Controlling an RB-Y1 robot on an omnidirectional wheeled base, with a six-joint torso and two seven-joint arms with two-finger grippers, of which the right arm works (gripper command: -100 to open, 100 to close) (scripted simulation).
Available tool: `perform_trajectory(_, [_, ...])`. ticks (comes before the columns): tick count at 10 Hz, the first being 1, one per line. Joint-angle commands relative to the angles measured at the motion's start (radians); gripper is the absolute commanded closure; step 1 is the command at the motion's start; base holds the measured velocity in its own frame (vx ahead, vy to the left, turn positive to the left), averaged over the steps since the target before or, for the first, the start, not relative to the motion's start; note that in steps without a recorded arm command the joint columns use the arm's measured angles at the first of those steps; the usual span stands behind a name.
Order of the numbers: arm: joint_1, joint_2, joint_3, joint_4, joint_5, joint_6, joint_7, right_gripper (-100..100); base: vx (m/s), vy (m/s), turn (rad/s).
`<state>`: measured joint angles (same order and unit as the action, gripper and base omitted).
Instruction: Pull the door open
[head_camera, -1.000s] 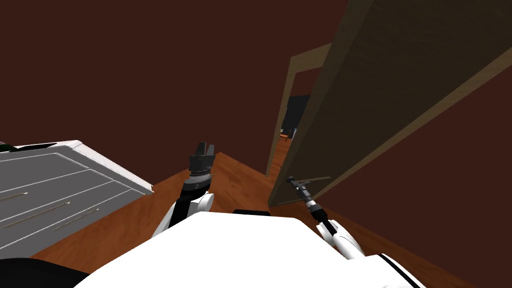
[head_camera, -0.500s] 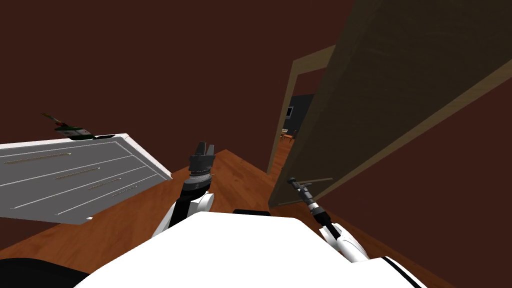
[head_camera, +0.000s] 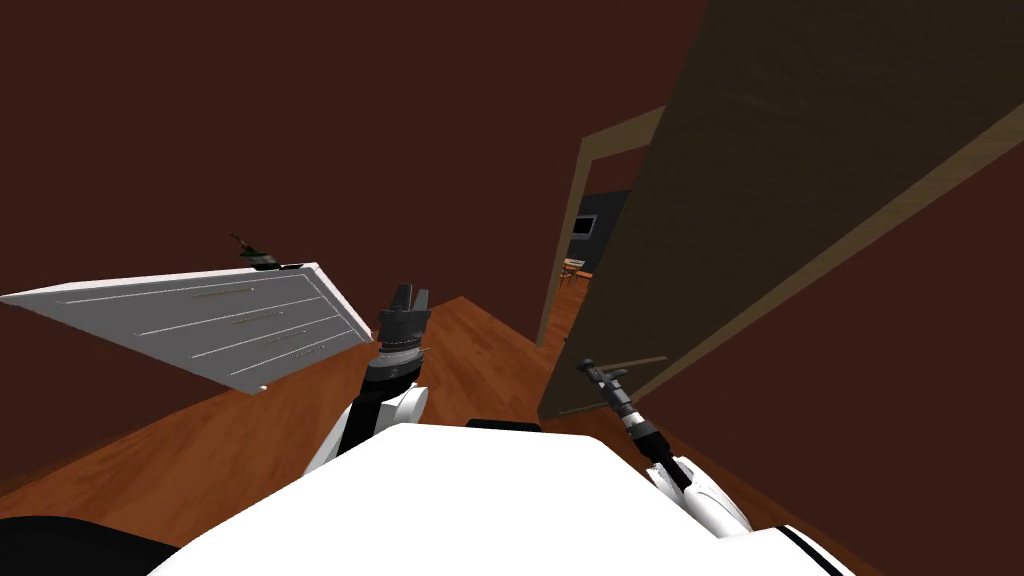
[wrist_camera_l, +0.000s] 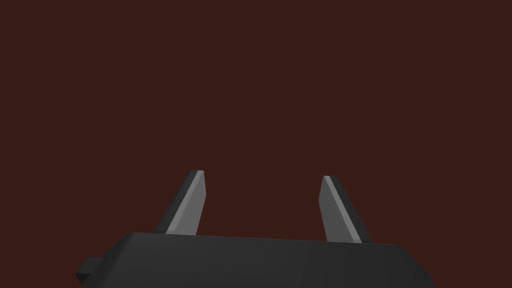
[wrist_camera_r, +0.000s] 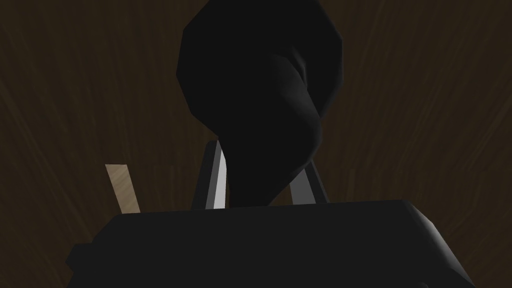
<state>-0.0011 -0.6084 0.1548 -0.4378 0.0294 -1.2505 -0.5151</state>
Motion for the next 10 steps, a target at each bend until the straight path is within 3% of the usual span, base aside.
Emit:
perform_trajectory(1, [-0.003,-0.009,-0.002,0.024,-0.002,-0.027,-0.002,100,-0.180,-0.072,0.141])
perform_trajectory(4, [-0.001,-0.006,0.001,0.029,-0.001,-0.033,-0.005,100,-0.134,-0.066,0.122])
perform_trajectory(10, [0.007,-0.013,0.000,0.041,-0.004,-0.055,-0.005,100,-0.215,-0.110,0.194])
